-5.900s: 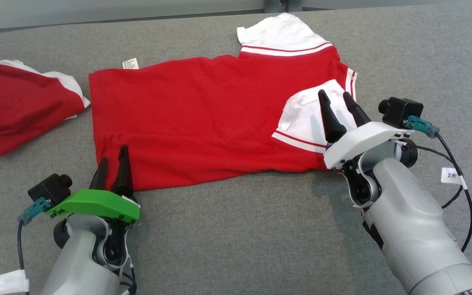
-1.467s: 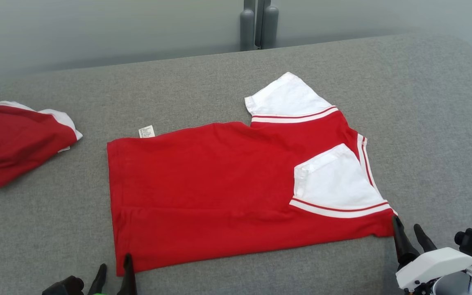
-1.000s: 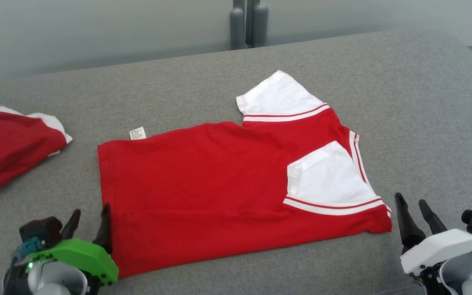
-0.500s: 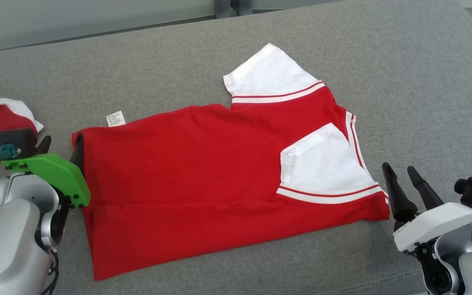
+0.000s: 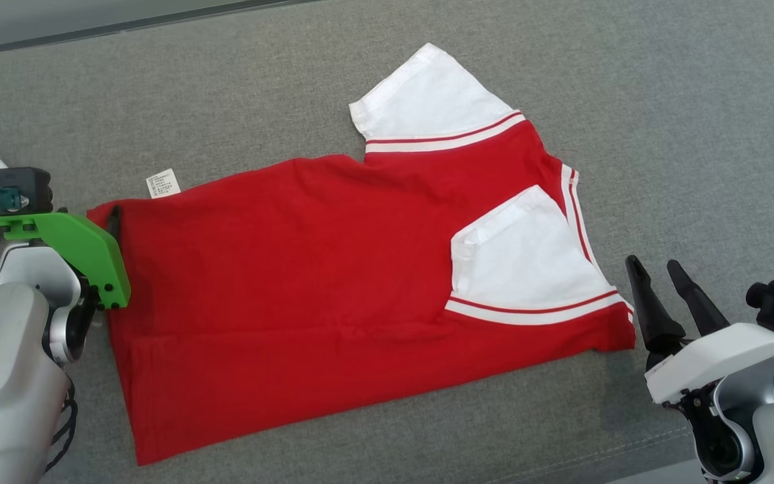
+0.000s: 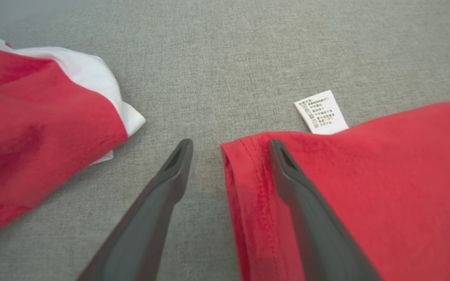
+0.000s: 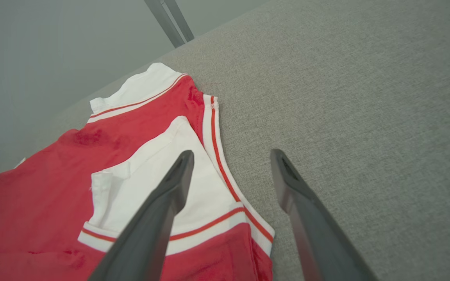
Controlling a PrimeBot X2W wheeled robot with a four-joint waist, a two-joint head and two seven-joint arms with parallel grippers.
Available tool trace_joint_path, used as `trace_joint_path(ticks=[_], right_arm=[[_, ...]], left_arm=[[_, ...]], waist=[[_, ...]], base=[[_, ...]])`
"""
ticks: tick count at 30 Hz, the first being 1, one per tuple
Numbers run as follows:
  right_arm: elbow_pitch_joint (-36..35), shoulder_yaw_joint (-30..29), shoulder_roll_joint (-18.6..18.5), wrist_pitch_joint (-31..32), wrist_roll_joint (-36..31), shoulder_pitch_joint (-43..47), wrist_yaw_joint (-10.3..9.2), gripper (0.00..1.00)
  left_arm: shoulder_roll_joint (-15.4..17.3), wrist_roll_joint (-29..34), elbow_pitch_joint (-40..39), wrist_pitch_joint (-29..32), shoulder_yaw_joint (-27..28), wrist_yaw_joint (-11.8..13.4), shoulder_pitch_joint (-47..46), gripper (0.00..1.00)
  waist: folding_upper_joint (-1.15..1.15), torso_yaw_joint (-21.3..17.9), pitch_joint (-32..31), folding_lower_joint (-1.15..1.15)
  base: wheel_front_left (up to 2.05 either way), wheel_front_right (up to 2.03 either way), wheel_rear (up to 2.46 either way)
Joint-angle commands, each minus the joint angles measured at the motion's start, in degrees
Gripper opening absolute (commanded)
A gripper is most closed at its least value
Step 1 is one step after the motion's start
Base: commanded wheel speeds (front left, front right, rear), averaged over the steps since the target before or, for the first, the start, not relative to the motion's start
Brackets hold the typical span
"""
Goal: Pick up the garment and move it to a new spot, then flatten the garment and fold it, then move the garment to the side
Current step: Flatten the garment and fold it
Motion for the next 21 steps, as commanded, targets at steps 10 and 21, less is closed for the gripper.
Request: trace_joint_path(ticks=[10, 21], right_arm=[[0.16, 0.49, -0.5, -0.28, 0.63, -1.19, -0.02, 1.0], [-0.67, -0.12, -1.3, 0.17, 0.13, -1.93, -0.02, 1.0]], left_arm=[[0.06, 0.45, 3.32, 2.69, -1.42, -1.0, -3.35, 0.8], [-1.0, 0.72, 4.95, 2.64, -3.15, -3.02, -4.8, 0.0]], waist=[[0.0, -0.77, 0.56, 0.0], [0.0, -0.55, 0.86, 0.0]], base=[[0.0, 0.0, 0.0], [0.0, 0.0, 0.0]])
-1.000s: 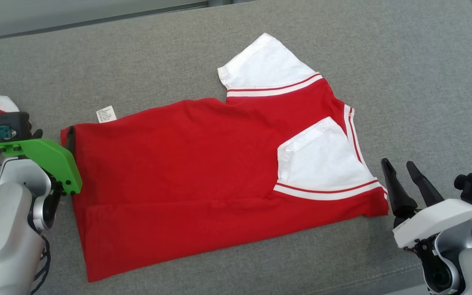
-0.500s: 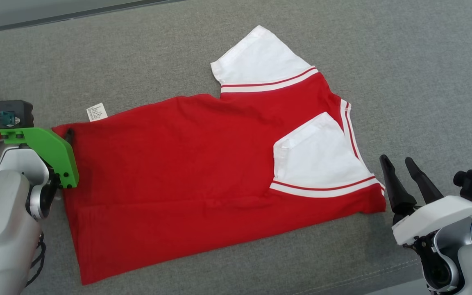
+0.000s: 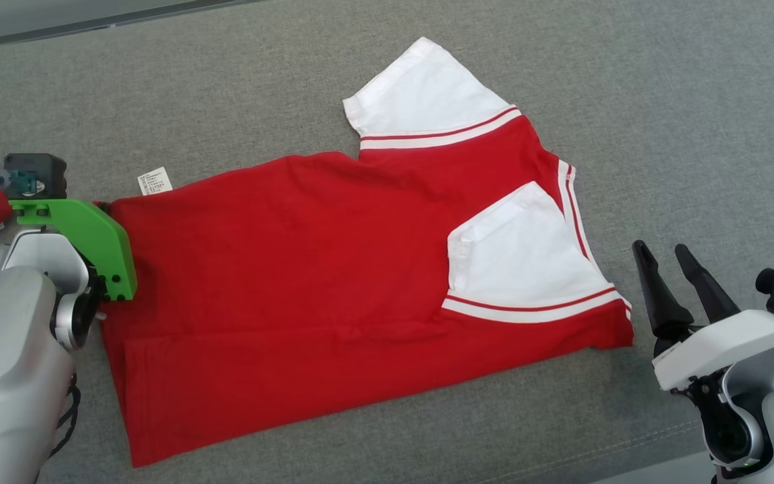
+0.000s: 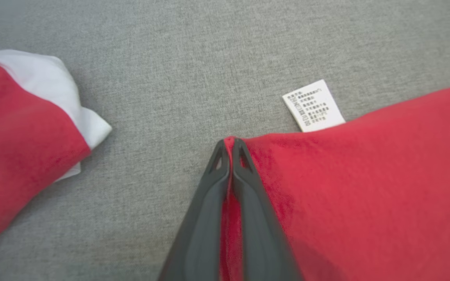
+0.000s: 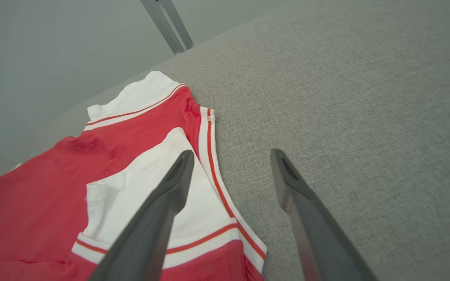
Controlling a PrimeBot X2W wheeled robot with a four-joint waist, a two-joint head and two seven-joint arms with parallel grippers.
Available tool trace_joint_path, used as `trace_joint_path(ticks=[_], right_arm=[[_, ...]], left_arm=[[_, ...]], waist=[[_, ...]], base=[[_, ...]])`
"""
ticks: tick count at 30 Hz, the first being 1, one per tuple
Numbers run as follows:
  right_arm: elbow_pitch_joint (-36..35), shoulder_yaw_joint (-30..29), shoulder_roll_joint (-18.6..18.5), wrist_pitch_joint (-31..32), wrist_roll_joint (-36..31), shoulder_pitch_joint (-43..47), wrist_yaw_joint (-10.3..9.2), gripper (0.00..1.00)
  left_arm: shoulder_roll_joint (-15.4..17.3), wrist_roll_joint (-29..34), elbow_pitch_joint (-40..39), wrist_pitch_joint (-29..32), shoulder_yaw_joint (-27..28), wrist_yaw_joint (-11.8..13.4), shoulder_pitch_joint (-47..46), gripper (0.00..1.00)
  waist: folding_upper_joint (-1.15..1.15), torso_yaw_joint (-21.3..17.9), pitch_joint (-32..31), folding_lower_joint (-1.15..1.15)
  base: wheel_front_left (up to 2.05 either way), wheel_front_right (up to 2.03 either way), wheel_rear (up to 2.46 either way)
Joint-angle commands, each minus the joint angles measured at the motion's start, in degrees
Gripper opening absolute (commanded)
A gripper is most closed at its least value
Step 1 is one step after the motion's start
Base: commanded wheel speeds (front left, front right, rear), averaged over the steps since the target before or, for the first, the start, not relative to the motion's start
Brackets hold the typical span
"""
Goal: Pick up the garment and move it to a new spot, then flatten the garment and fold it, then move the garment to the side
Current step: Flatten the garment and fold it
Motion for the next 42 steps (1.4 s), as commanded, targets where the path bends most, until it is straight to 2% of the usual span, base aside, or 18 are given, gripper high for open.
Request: trace_joint_path(ticks=[1, 8, 15, 20, 21, 30, 36, 42], right_arm=[[-0.36, -0.29, -0.34, 0.15, -0.24, -0.82, -0.02, 1.0], [-0.48, -0.92, -2.12, 3.07, -4.25, -6.4, -0.02, 1.0], [3.33, 1.2, -4.74, 10.22, -8.13, -19.44, -0.02, 1.0], [11.12, 3.66, -5.54, 15.49, -9.69, -30.94, -0.02, 1.0], [11.12, 3.66, -5.54, 15.49, -9.69, -30.94, -0.02, 1.0], [28.24, 5.27, -5.66, 20.56, -13.82, -48.98, -0.02, 1.0], [37.89, 4.59, -5.6, 21.86, -17.4, -56.0, -0.02, 1.0], [46.15, 3.7, -5.04, 20.32, -20.7, -60.0, -0.02, 1.0]], left_arm=[[-0.35, 0.39, -0.13, -0.7, -0.1, -0.16, -0.85, 0.0], [-0.7, 1.13, -3.61, -6.67, -0.19, -0.58, -0.44, 0.0], [-1.42, 2.55, -10.4, -12.52, -0.65, 0.66, 2.15, 0.0], [-2.49, 3.06, -13.49, -13.98, -1.26, 1.57, 2.66, 0.0], [-2.49, 3.06, -13.49, -13.98, -1.26, 1.57, 2.66, 0.0], [-6.21, 3.56, -14.62, -15.39, -2.62, 1.86, -1.05, 0.0], [-8.85, 3.98, -12.82, -16.99, -3.56, 1.14, -4.06, 0.0], [-11.1, 4.26, -9.68, -18.65, -4.7, 0.31, -6.47, 0.0]], waist=[[0.0, 0.31, -0.05, 0.0], [0.0, 2.72, -0.17, 0.0], [0.0, 7.03, 1.58, 0.0], [0.0, 10.28, 3.91, 0.0], [0.0, 10.28, 3.91, 0.0], [0.0, 15.98, 9.09, 0.0], [0.0, 18.83, 11.94, 0.0], [0.0, 20.5, 13.29, 0.0]], base=[[0.0, 0.0, 0.0], [0.0, 0.0, 0.0], [0.0, 0.0, 0.0], [0.0, 0.0, 0.0], [0.0, 0.0, 0.0], [0.0, 0.0, 0.0], [0.0, 0.0, 0.0], [0.0, 0.0, 0.0]])
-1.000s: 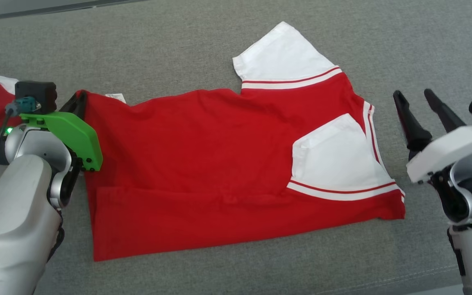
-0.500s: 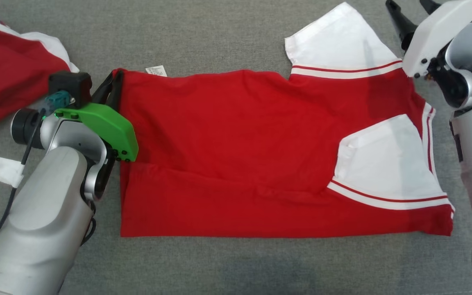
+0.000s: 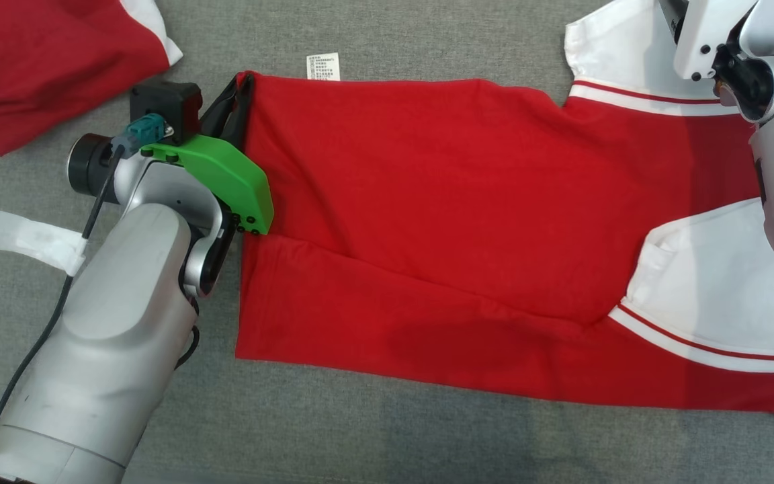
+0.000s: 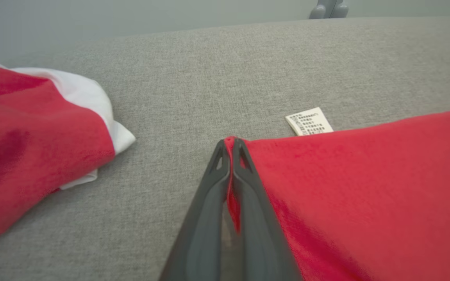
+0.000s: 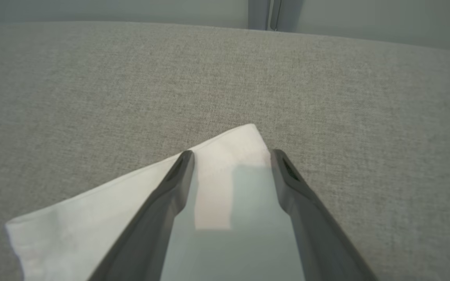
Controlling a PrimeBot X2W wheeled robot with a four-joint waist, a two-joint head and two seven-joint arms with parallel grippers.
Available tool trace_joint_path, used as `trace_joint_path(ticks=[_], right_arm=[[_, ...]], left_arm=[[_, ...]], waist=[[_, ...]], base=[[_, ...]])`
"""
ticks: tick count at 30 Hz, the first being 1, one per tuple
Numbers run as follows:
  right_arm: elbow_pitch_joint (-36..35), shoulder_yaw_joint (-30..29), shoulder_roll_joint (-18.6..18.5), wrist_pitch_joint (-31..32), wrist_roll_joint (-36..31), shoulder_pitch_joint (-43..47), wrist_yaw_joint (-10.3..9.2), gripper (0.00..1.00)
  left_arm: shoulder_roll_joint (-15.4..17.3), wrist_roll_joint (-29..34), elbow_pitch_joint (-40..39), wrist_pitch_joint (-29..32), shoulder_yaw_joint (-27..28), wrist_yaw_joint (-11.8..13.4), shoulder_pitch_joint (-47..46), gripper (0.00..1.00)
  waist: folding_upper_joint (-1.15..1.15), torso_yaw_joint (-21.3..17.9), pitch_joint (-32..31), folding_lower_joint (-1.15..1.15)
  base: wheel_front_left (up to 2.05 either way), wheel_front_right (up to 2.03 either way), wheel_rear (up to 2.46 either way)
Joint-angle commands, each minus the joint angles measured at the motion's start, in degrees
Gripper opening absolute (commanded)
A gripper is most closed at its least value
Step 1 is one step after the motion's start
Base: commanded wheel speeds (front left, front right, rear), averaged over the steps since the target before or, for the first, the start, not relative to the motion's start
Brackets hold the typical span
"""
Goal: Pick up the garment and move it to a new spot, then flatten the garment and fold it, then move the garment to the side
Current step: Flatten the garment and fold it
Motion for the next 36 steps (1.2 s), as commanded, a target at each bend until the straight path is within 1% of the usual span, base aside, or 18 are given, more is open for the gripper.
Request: trace_joint_path(ticks=[1, 7, 10, 11, 12, 13, 15, 17, 22, 26, 29, 33, 36], right_arm=[[1.13, 0.06, -0.3, -0.74, -0.97, -1.13, -0.02, 1.0], [5.75, 0.6, -0.89, -2.36, -2.61, -2.44, -0.02, 1.0], [7.96, 0.36, -0.85, -2.08, -2.8, -3.2, -0.02, 1.0], [8.48, 0.32, -0.73, -2.25, -2.86, -3.4, -0.02, 0.94], [9.0, 0.48, -0.72, -2.34, -3.21, -3.58, -0.02, 0.63], [9.51, 0.8, -0.76, -2.39, -3.68, -3.78, -0.02, 0.47], [10.47, 1.37, -0.61, -2.4, -4.11, -3.86, -0.03, 0.3], [11.31, 1.82, -0.41, -2.27, -4.37, -4.14, -0.03, 0.01], [11.99, 3.38, -0.08, -3.34, -4.66, -4.7, -0.06, 0.0], [12.08, 4.42, 0.5, -5.38, -3.32, -5.1, -0.05, 0.0], [11.75, 5.28, 0.67, -7.04, -2.03, -4.98, -0.05, 0.0], [10.02, 7.26, 0.81, -9.37, 1.52, -3.48, -0.05, 0.0], [7.42, 9.51, -0.36, -11.18, 4.56, -1.5, -0.05, 0.0]], left_arm=[[-0.24, 0.21, 0.61, -0.58, -0.12, -0.34, -1.28, 0.0], [-1.3, -0.01, 2.99, -1.42, -0.62, -0.94, -2.34, 0.0], [-1.42, -0.17, 3.88, -1.76, -0.74, -1.24, -2.86, 0.0], [-1.46, -0.24, 4.12, -1.84, -0.76, -1.34, -3.03, 0.0], [-1.46, -0.29, 4.38, -2.01, -0.79, -1.34, -3.12, 0.0], [-1.44, -0.31, 4.67, -2.12, -0.82, -1.36, -3.24, 0.0], [-1.36, -0.36, 5.15, -2.22, -0.91, -1.43, -3.35, 0.0], [-1.29, -0.46, 5.58, -2.27, -0.94, -1.56, -3.46, 0.0], [-0.99, -0.85, 6.46, -2.28, -0.94, -1.78, -3.47, 0.0], [-0.49, -1.42, 7.11, -2.74, -0.55, -1.77, -2.95, 0.0], [-0.44, -2.54, 7.26, -2.89, 0.28, -2.28, -1.89, 0.0], [0.5, -3.66, 7.29, -3.02, 0.85, -2.4, -0.78, 0.0], [1.27, -4.38, 6.79, -3.19, 1.3, -2.46, 0.48, 0.0]], waist=[[0.0, 1.31, 1.13, -0.01], [0.0, 1.94, 1.1, -0.01], [0.0, 2.08, 1.19, -0.01], [0.0, 2.04, 1.25, -0.01], [0.0, 1.97, 1.3, -0.01], [0.0, 1.87, 1.32, -0.01], [0.0, 1.65, 1.2, -0.01], [0.0, 1.39, 0.99, -0.01], [0.0, 0.79, 0.35, -0.01], [0.0, -0.03, -0.66, -0.01], [0.0, -0.76, -1.74, -0.01], [0.0, -2.01, -3.68, -0.01], [0.0, -3.11, -5.41, -0.01]], base=[[0.0, 0.0, 0.0], [0.0, 0.0, 0.0], [0.0, 0.0, 0.0], [0.0, 0.0, 0.0], [0.0, 0.0, 0.0], [0.0, 0.0, 0.0], [0.0, 0.0, 0.0], [0.0, 0.0, 0.0], [0.0, 0.0, 0.0], [0.0, 0.0, 0.0], [0.0, 0.0, 0.0], [0.0, 0.0, 0.0], [0.0, 0.0, 0.0]])
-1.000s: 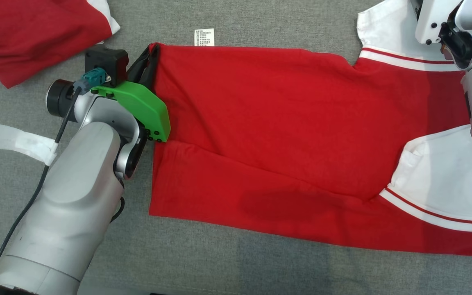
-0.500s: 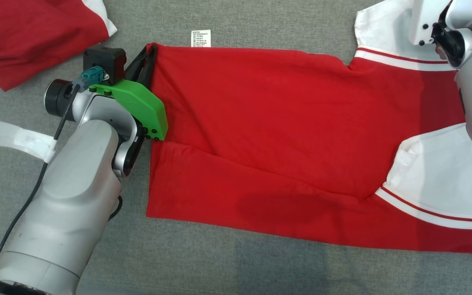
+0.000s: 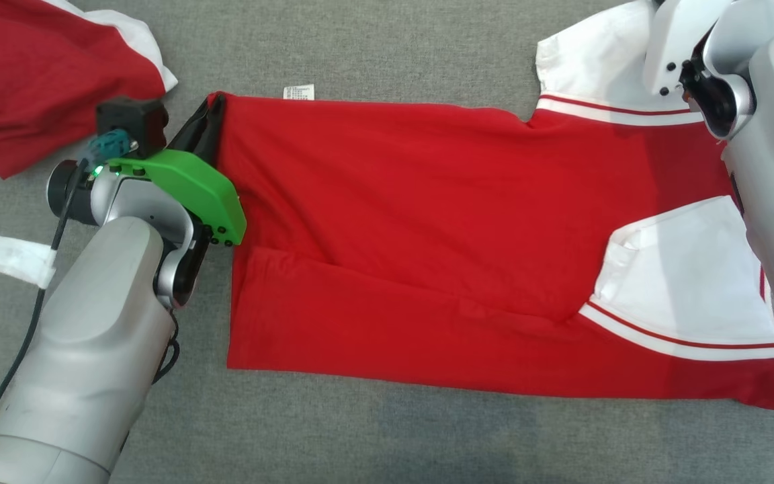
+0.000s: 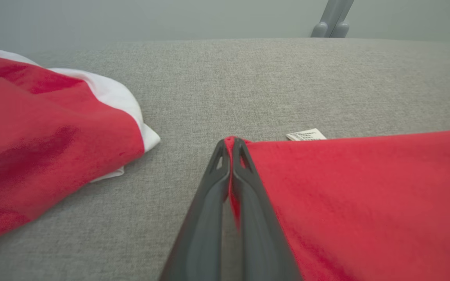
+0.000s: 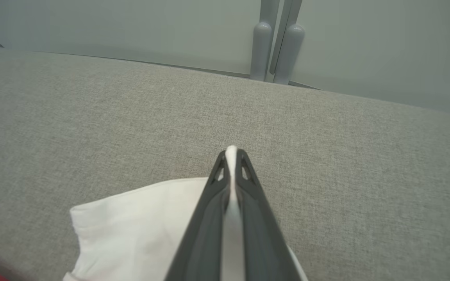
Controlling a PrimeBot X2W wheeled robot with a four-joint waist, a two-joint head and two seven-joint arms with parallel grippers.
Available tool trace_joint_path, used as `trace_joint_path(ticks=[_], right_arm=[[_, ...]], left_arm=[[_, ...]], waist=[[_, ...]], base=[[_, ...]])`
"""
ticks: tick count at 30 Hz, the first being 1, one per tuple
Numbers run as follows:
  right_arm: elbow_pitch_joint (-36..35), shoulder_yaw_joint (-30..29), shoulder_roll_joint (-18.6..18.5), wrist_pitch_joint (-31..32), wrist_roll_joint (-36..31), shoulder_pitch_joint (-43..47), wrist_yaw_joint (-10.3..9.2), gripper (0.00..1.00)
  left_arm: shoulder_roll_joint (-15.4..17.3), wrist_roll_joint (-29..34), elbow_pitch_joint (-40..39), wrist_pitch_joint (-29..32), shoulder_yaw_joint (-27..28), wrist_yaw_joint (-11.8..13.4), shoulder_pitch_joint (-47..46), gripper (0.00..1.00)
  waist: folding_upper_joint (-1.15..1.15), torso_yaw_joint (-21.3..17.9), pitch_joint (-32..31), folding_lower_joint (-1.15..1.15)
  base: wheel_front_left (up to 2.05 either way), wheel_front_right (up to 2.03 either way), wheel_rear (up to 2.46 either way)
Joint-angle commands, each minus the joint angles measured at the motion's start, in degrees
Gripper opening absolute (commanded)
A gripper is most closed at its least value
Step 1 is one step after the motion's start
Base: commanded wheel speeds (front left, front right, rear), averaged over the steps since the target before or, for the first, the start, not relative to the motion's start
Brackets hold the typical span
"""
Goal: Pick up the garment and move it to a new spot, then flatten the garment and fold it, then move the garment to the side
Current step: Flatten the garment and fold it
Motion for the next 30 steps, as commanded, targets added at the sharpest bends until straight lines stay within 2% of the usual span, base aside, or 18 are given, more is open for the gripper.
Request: trace_joint_path(ticks=[1, 9, 13, 16, 18, 23, 30], right_arm=[[-0.93, 0.58, -0.64, -0.69, 1.07, 1.59, -0.08, 0.0], [-16.35, 6.15, -5.74, -3.33, 11.47, 13.87, -0.08, 0.0], [-26.17, 5.44, -8.08, -3.95, 15.39, 22.6, -0.08, 0.0], [-33.21, 3.49, -8.49, -4.49, 17.26, 29.99, -0.08, 0.0], [-39.61, 0.27, -7.66, -5.4, 17.62, 37.36, -0.07, 0.0], [-47.96, -5.23, -4.87, -5.9, 16.52, 48.07, -0.07, 0.0], [-53.14, -8.56, -0.91, -5.85, 15.8, 55.92, -0.06, 0.0]], left_arm=[[0.81, -0.53, -0.16, -0.32, 0.42, 0.03, 1.1, 0.0], [4.03, -2.29, -4.29, -1.67, 1.79, 0.47, 7.47, 0.0], [6.14, -3.15, -8.52, -2.83, 2.5, 1.1, 12.11, 0.0], [7.47, -3.73, -12.44, -3.73, 2.83, 1.7, 16.36, 0.0], [8.7, -3.92, -16.71, -5.32, 3.35, 2.77, 20.41, 0.0], [9.93, -4.88, -23.42, -7.28, 4.57, 4.69, 27.36, 0.0], [10.72, -5.45, -29.51, -8.84, 6.15, 7.42, 34.61, 0.0]], waist=[[0.0, -1.61, -2.11, 0.0], [0.0, -4.99, -7.94, 0.0], [0.0, -6.57, -10.69, 0.0], [0.0, -7.67, -12.29, 0.0], [0.0, -8.55, -13.28, 0.0], [0.0, -9.84, -14.12, 0.0], [0.0, -10.51, -14.67, 0.0]], base=[[0.0, 0.0, 0.0], [0.0, 0.0, 0.0], [0.0, 0.0, 0.0], [0.0, 0.0, 0.0], [0.0, 0.0, 0.0], [0.0, 0.0, 0.0], [0.0, 0.0, 0.0]])
